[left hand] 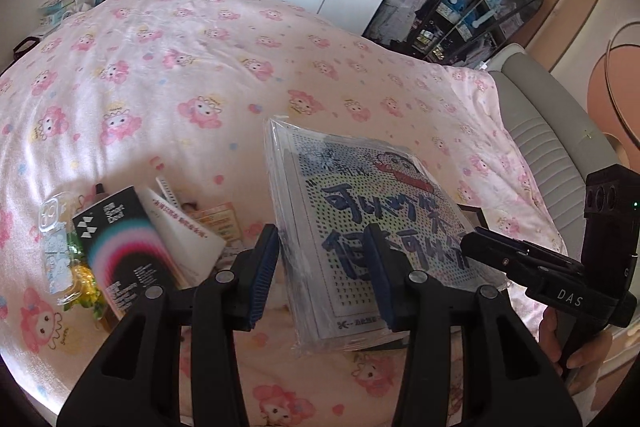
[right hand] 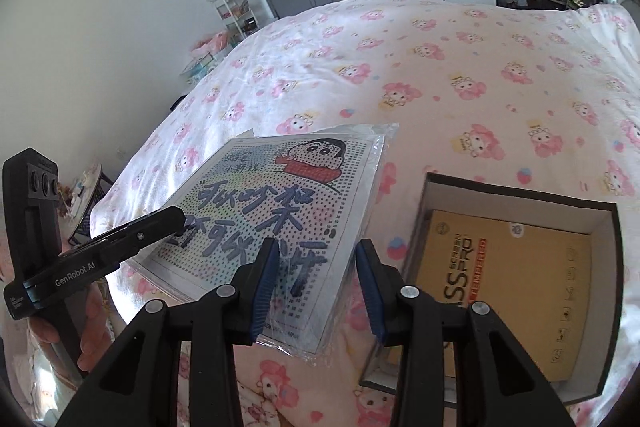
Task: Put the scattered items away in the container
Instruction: 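Carry the bead-art kit over the open box and lower it inside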
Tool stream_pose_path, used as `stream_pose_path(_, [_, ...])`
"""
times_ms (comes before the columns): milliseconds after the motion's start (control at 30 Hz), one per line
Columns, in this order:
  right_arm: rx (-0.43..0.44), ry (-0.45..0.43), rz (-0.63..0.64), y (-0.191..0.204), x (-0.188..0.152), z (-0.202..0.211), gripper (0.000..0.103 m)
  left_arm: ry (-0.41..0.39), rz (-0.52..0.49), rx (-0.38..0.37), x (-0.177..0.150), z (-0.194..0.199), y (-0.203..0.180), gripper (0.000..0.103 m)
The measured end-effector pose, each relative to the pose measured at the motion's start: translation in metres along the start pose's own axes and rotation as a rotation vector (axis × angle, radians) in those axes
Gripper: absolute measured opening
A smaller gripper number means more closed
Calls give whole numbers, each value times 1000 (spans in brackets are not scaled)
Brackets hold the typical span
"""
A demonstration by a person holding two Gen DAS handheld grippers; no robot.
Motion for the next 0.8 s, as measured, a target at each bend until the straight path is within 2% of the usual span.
stream_pose_path(233, [-70, -35, -140, -103, -20, 41, 36, 115, -71, -111, -22, -62, -92, 44])
stream_pose_path(400, [-115, 18, -261, -169, -48, 34, 36, 218, -141, -105, -49, -114, -132, 44])
stream_pose_path(533, [-169, 82, -312, -205, -64, 14, 36, 288, -181, -70, -67, -146, -144, 44])
stream_pose_path(633, [-175, 116, -353, -224, -76, 1, 36, 333, -178, -44, -82, -162, -140, 45])
stream_pose_path(800, [-210, 197, -360, -237, -84, -26, 37, 415, -178, 14, -104, -180, -132, 45])
Point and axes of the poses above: each gripper's, at about its wrist camera, not at the fingertips, and z roughly against the way its jaws point, y to its left, x to its top, the point moved 8 cm from there along -z, roughly the way its jaws point, and after that the axes turned 2 degrees about -z, right-handed, at the moved point
